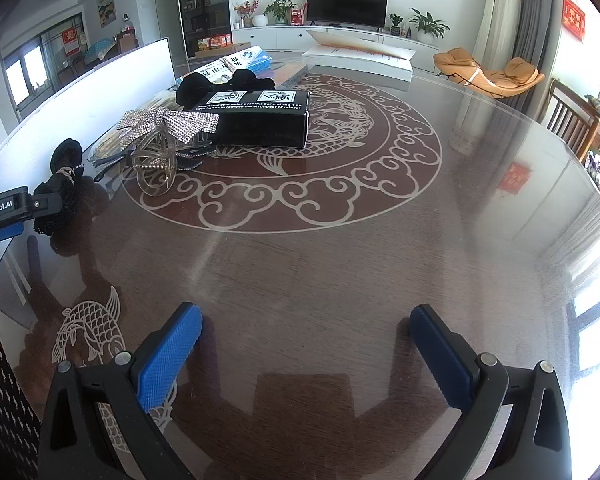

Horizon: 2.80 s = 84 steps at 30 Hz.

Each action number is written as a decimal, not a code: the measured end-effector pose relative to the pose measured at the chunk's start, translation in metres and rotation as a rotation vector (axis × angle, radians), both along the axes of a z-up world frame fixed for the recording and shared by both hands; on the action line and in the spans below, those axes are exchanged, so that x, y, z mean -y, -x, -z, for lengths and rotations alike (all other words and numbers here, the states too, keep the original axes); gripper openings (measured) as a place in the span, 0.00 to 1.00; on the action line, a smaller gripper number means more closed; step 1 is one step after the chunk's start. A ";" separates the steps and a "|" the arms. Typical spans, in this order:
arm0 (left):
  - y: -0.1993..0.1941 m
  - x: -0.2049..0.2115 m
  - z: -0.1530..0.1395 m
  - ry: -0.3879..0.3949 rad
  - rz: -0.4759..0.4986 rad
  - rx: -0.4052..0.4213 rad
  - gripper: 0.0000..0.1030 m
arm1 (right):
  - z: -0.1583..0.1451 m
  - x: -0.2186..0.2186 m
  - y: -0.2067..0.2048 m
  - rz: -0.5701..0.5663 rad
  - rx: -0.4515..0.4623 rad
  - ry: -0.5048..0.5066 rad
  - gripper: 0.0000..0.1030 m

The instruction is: Organize objects

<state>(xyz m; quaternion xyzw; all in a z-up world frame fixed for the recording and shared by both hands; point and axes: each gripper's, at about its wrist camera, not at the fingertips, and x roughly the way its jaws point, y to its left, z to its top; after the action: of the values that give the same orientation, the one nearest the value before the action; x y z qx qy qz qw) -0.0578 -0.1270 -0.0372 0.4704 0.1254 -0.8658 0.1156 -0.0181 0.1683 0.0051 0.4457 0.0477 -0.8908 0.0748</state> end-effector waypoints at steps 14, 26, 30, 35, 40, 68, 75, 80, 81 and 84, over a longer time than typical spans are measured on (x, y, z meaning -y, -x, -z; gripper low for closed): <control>0.044 -0.032 -0.002 0.113 0.242 -0.002 0.34 | -0.018 0.019 0.029 -0.139 0.090 0.185 1.00; -0.031 -0.018 -0.022 -0.018 0.252 -0.111 0.26 | -0.020 0.110 0.121 -0.253 0.106 0.237 0.51; -0.047 -0.015 -0.032 -0.068 0.248 -0.148 0.26 | -0.028 0.093 0.107 -0.280 0.079 0.234 0.33; -0.057 -0.002 -0.056 -0.150 0.235 -0.202 0.26 | -0.063 0.076 0.086 -0.305 0.038 0.237 0.33; -0.068 0.047 -0.114 -0.179 0.182 -0.311 0.26 | -0.122 0.114 0.079 -0.405 -0.018 0.319 0.33; -0.076 0.006 -0.096 -0.133 0.272 -0.241 0.97 | -0.098 0.152 0.057 -0.304 -0.162 0.043 1.00; -0.048 -0.078 -0.014 -0.009 0.341 -0.073 0.97 | -0.026 0.041 0.045 -0.070 -0.056 -0.080 1.00; -0.027 -0.080 -0.005 0.085 0.330 -0.063 0.97 | -0.006 0.023 0.039 -0.012 -0.028 -0.092 1.00; -0.020 -0.079 -0.005 0.103 0.327 -0.057 0.97 | -0.004 0.021 0.039 -0.005 -0.018 -0.085 1.00; -0.004 -0.076 0.001 0.115 0.320 -0.039 0.97 | -0.006 0.018 0.041 0.015 -0.022 -0.069 1.00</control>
<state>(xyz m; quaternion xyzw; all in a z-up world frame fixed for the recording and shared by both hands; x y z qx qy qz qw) -0.0536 -0.0515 -0.0386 0.4600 0.0013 -0.8879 0.0006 -0.0592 0.1501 0.0115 0.4384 0.0760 -0.8940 0.0523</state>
